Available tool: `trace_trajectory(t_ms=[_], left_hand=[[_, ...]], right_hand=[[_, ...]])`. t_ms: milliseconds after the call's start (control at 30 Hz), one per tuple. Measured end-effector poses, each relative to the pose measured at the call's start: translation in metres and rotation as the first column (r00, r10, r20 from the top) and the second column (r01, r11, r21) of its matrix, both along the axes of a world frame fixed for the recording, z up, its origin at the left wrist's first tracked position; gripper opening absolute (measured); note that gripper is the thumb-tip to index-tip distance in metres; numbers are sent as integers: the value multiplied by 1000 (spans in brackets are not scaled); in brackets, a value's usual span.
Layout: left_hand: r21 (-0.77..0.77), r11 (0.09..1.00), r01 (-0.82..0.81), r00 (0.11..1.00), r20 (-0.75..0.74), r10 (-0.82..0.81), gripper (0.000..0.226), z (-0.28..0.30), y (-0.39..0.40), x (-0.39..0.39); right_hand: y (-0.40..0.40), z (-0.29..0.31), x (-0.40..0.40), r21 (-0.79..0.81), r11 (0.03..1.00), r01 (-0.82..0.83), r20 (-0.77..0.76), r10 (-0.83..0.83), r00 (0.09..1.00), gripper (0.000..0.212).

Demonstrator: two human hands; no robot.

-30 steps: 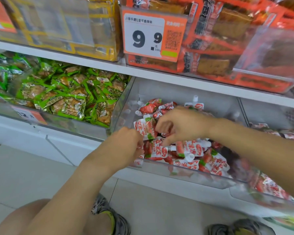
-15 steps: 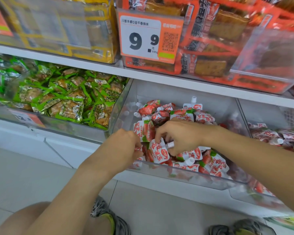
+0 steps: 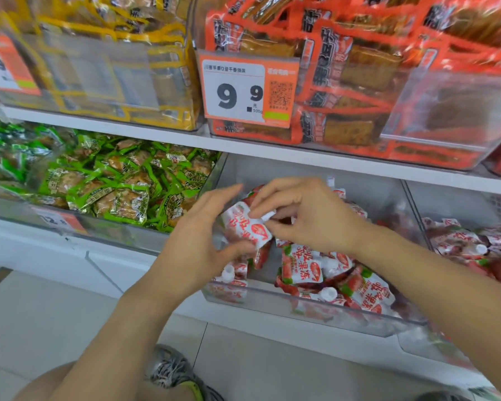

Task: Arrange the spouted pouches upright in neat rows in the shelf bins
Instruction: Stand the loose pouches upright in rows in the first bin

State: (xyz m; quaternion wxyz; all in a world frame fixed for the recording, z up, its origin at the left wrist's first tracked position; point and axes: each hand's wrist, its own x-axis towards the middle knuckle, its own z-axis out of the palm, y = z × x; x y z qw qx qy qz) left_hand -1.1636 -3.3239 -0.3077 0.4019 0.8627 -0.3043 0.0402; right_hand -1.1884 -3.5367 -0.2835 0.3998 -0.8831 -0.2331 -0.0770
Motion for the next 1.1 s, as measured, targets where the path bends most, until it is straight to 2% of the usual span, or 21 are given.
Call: trace_trajectory(t_ms=[100,167,233,300,333,433,500,600,667,733,867,900,967,1033,1100], left_hand=[[-77,996,-51,998,23,53,55,8,8,2],[-196,973,-123,992,-28,120,41,12,17,2],[-290,931,-222,975,-86,205,39,14,27,2],[-310,903,-297,954,-136,267,39,14,35,3],[-313,892,-327,944,-162,289,38,14,38,2],[-340,857,-387,919,-215,330,37,14,45,1],[-342,848,-405,912,-220,346,38,14,49,-1],[-341,841,-421,905,-221,364,41,14,54,-1],[-346,841,-417,908,-213,362,40,14,55,-1],[-355,841,-409,910,-224,348,37,15,55,0],[-365,842,-397,914,-244,324,36,15,50,3],[-366,844,-391,916,-245,318,37,14,49,3],[-368,849,-379,921,-243,305,38,14,48,2],[-376,852,-365,926,-240,291,38,13,47,1],[-381,852,-358,929,-236,284,39,13,48,0]], right_hand=[[6,-2,5,255,967,26,-234,36,971,30],[1,-10,17,227,967,113,-332,-32,943,31],[-4,-23,31,-32,986,164,-352,-165,921,28],[1,-34,41,-323,939,119,-319,-227,920,27],[7,-40,44,-418,903,94,-296,-233,926,27],[23,-51,48,-639,769,35,-246,-247,937,38],[28,-53,48,-694,719,26,-239,-264,934,41],[26,-54,47,-675,738,-6,-319,-284,904,38],[20,-52,44,-645,763,-28,-368,-279,887,48],[14,-48,40,-600,800,-6,-356,-261,897,49],[18,-44,31,-327,898,295,-186,-368,911,51],[21,-47,30,-290,903,316,-158,-371,915,52],[28,-60,30,-338,918,208,-187,-282,941,49],[29,-72,33,-397,915,69,-292,-197,936,40],[26,-75,36,-343,939,1,-388,-142,911,28]])
